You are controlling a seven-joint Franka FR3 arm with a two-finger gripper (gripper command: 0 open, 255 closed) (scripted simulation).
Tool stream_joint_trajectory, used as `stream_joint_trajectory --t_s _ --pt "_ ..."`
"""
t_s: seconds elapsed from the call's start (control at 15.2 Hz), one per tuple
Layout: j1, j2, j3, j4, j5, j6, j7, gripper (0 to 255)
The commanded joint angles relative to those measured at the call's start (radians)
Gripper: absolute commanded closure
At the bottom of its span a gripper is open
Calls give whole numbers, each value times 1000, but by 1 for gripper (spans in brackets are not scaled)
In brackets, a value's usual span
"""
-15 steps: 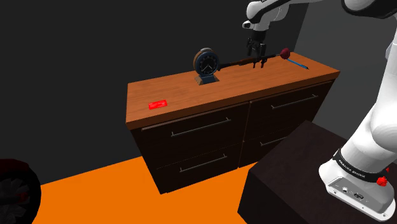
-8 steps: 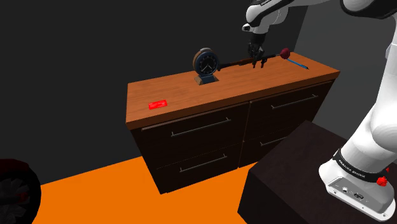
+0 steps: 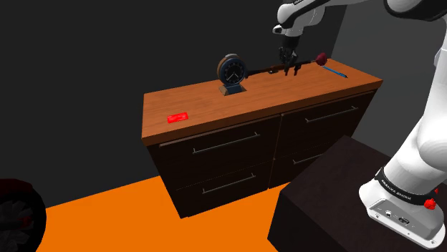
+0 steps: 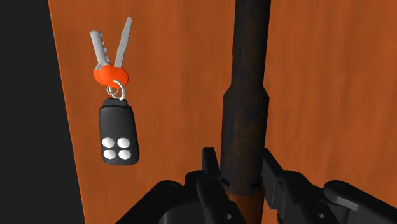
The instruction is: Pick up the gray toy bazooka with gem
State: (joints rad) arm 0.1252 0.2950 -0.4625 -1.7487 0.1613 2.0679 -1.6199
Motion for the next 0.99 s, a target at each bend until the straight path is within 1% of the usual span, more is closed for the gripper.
stream_joint_trajectory --t_s 0.0,0.79,0.92 --pt "1 -8 -2 13 -5 -20 4 255" --pt "1 -40 -10 135 -27 -169 20 255" --pt "1 -40 -10 137 -27 -171 20 255"
